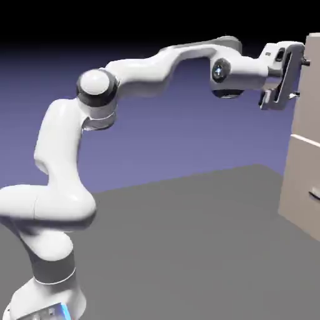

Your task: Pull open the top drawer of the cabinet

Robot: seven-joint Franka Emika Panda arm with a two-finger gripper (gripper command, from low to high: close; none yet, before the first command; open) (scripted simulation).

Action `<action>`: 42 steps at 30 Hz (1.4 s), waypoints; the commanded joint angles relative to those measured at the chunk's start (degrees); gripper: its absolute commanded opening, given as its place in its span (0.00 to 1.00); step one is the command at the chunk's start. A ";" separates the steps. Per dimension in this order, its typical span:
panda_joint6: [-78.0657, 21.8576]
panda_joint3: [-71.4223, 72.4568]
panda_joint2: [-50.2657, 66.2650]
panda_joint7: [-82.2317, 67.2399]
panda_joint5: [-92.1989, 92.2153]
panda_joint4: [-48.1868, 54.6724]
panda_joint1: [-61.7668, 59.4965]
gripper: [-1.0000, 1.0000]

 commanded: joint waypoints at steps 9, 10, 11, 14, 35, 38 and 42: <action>-1.23 14.89 -1.53 -22.43 16.22 11.56 -17.77 0.50; -1.36 16.54 -1.70 -24.92 18.02 12.85 -19.74 0.50; -1.50 18.20 -1.87 -27.41 19.82 14.13 -21.72 0.50; -1.56 18.55 -3.52 -26.95 20.57 17.01 -24.04 0.50; -3.41 6.37 -16.95 -7.43 18.35 27.89 -26.16 0.00; -4.91 5.71 -14.06 -12.51 21.24 21.66 -22.50 0.00; -6.99 4.21 -10.22 -18.54 24.42 13.36 -17.37 0.00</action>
